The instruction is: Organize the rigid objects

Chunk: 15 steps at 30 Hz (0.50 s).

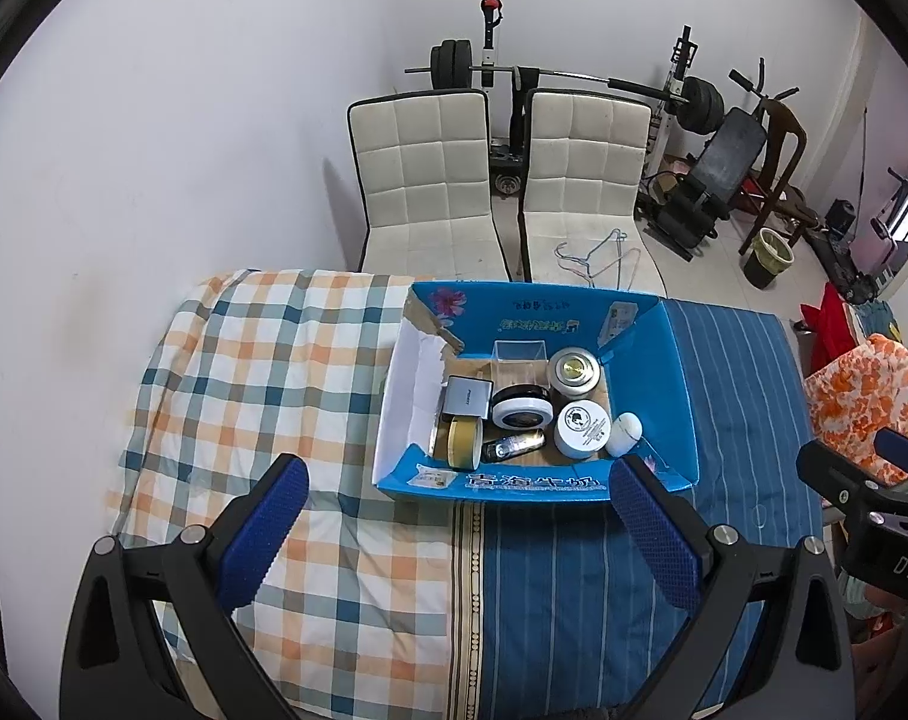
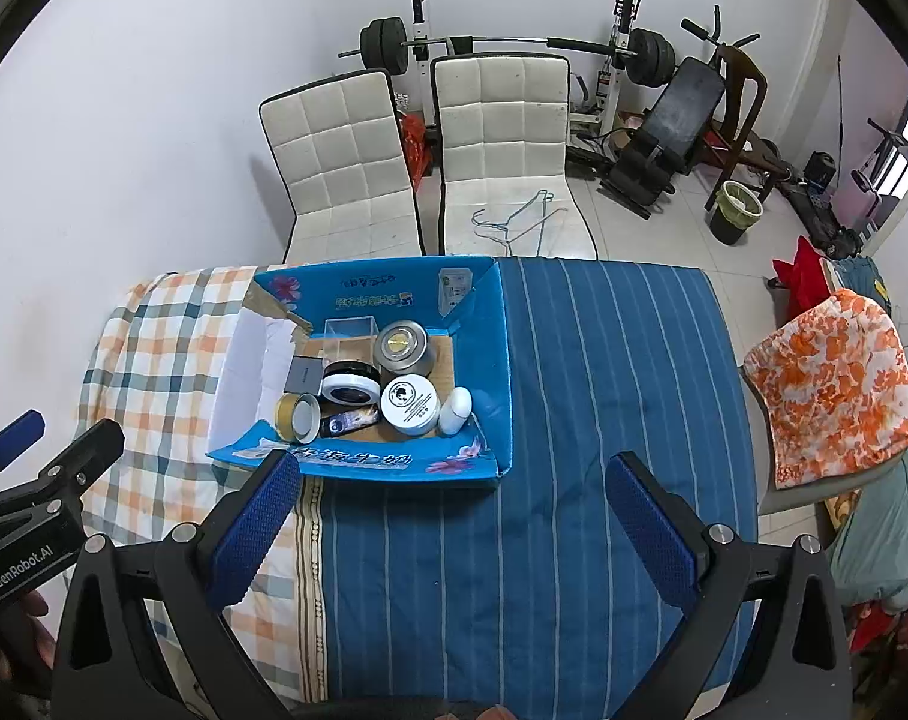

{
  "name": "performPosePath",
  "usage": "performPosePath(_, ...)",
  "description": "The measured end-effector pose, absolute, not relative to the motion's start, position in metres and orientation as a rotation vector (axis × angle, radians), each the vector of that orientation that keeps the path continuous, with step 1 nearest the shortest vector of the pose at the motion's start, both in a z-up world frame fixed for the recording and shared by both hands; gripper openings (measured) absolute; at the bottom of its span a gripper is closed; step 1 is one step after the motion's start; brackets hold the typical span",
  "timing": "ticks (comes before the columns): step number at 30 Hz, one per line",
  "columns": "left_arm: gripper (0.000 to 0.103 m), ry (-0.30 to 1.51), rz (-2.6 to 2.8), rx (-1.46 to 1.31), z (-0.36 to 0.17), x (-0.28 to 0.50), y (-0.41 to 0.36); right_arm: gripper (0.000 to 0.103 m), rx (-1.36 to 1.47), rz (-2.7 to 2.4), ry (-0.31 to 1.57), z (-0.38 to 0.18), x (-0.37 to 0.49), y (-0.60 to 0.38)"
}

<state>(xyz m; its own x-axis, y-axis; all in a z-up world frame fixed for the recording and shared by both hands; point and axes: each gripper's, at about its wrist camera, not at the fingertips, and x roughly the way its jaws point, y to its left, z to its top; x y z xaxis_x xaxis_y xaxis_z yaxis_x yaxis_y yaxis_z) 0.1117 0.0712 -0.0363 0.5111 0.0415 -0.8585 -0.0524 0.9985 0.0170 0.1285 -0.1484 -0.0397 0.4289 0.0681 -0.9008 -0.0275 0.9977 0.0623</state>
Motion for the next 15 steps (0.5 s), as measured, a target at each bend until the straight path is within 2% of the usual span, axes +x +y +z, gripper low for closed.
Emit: performPosePath(15,0.103,1.023,0.046,-0.022,-0.034,0.1133,0.0729,0.103,0.046,0.055,1.125,-0.038,0.1314,-0.1472)
